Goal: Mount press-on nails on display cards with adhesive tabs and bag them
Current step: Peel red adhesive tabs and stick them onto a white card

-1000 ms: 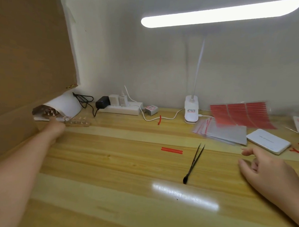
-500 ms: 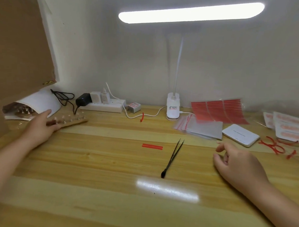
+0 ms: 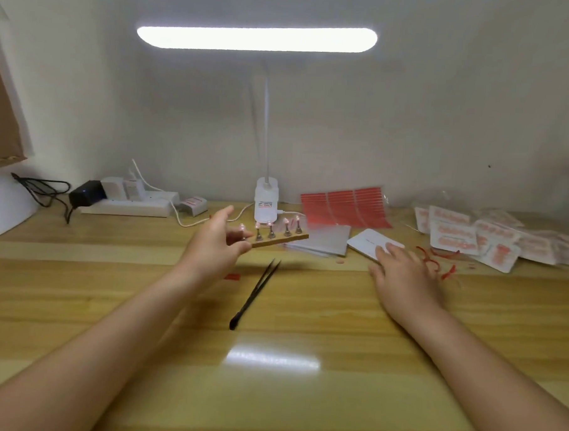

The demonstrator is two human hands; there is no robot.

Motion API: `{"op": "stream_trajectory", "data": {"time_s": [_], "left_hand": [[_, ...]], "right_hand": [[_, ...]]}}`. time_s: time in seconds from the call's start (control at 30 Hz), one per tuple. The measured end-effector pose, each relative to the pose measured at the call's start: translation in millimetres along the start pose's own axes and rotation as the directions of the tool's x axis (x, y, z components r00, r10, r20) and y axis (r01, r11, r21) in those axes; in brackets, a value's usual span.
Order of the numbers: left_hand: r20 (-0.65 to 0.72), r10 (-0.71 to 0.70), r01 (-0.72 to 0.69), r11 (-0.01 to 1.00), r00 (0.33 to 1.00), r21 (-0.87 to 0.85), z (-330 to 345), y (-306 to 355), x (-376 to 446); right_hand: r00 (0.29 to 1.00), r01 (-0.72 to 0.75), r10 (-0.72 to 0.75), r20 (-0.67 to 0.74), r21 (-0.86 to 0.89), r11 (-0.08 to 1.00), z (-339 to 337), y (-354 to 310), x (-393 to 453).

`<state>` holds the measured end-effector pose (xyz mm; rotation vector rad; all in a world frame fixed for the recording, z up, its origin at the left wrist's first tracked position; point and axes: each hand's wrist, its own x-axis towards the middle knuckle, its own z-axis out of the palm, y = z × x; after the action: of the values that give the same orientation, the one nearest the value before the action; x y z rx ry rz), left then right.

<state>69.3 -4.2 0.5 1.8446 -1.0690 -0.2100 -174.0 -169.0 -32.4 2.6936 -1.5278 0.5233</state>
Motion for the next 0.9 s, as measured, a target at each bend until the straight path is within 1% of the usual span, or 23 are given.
{"op": "stream_trajectory", "data": {"time_s": [0.03,0.07,0.17,0.27,0.37,0.43,0.5,0.57,0.6,0.73,0.8,0.83,0.87,0.9], "left_hand": [[-0.005,-0.010,0.010,1.000,1.000,-0.006,10,3,-2],[-0.010,-0.015,0.015,1.000,1.000,-0.012,18,5,-4],[-0.007,0.011,-0.011,1.000,1.000,-0.003,37,8,-10],[0.023,0.052,-0.053,0.998,0.998,0.034,45,9,-14],[0.057,0.085,-0.090,0.992,0.995,0.084,52,11,-17],[0.092,0.095,-0.105,0.989,0.991,0.106,57,12,-18],[0.131,0.098,-0.115,0.984,0.987,0.134,60,11,-19],[0.155,0.105,-0.134,0.974,0.982,0.185,61,10,-19],[0.161,0.117,-0.152,0.963,0.980,0.224,61,10,-19],[0.196,0.181,-0.243,0.898,0.964,0.367,60,12,-20],[0.193,0.190,-0.256,0.873,0.962,0.416,56,15,-20],[0.171,0.192,-0.247,0.877,0.966,0.412,53,16,-20],[0.134,0.194,-0.231,0.901,0.972,0.368,50,18,-20],[0.091,0.175,-0.194,0.941,0.980,0.276,47,21,-21]], "right_hand": [[1.000,0.010,-0.010,0.020,0.018,1.000,2,1,1],[1.000,0.021,-0.021,0.010,0.030,0.999,3,1,1],[0.996,0.036,-0.034,-0.081,0.016,0.999,2,-1,1],[0.993,0.024,-0.024,-0.113,0.001,1.000,0,1,-1],[0.989,0.044,-0.047,-0.143,-0.023,0.999,-1,5,-1],[0.979,0.064,-0.058,-0.198,0.021,0.998,-1,7,-1],[0.962,0.090,-0.047,-0.270,0.149,0.985,-3,7,-1],[0.942,0.127,-0.028,-0.334,0.279,0.952,-5,6,-1],[0.930,0.152,-0.029,-0.366,0.311,0.938,-6,5,-2],[0.864,0.291,-0.083,-0.497,0.358,0.887,-12,3,-5],[0.824,0.369,-0.121,-0.553,0.362,0.856,-15,1,-7],[0.804,0.409,-0.143,-0.577,0.363,0.837,-17,-2,-9],[0.783,0.449,-0.164,-0.599,0.363,0.816,-18,-6,-12],[0.763,0.488,-0.186,-0.620,0.362,0.794,-19,-12,-15]]}}
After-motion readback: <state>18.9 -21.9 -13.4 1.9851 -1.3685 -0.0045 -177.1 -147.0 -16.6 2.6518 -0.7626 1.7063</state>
